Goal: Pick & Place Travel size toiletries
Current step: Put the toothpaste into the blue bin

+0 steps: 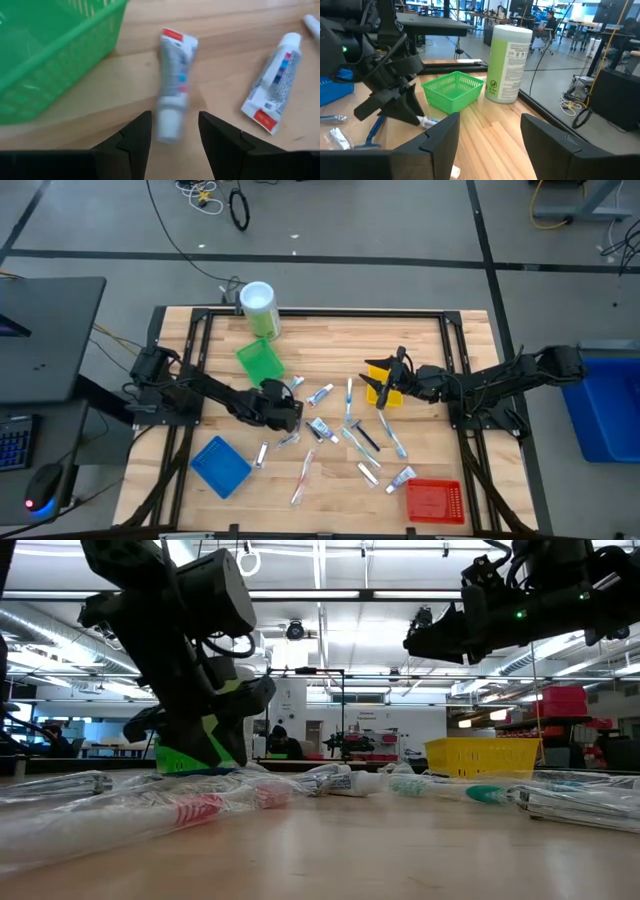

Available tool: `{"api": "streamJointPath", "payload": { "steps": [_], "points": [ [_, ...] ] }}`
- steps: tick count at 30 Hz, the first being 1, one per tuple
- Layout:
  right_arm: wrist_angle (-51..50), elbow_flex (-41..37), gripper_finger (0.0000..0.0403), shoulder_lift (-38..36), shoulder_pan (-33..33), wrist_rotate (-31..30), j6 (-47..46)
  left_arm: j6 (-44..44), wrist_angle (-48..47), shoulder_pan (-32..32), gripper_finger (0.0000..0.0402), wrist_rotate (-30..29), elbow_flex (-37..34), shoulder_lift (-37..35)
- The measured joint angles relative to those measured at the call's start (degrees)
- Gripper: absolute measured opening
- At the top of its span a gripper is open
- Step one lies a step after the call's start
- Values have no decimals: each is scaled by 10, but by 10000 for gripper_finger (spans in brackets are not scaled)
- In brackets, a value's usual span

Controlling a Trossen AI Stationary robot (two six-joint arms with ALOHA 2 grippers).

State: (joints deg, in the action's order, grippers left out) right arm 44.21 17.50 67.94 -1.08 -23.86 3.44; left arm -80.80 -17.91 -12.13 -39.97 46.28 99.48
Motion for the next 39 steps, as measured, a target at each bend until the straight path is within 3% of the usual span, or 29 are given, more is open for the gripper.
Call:
{"api": "streamJointPath", "payload": {
  "steps": [3, 16, 22, 32, 39],
  "points": [
    [1, 0, 212, 0, 0, 0, 0, 7, -7, 8, 157, 14, 0, 0],
    [2, 0, 206, 0, 0, 0, 0, 190, 20, 29, 106, 56, 0, 0],
    [2, 0, 217, 0, 0, 0, 0, 181, 23, 29, 68, 57, 0, 0],
    [2, 0, 216, 0, 0, 0, 0, 159, 14, 3, 67, 55, 6, -15],
    [2, 0, 204, 0, 0, 0, 0, 172, -98, -36, 67, 33, 66, -85]
  ]
}}
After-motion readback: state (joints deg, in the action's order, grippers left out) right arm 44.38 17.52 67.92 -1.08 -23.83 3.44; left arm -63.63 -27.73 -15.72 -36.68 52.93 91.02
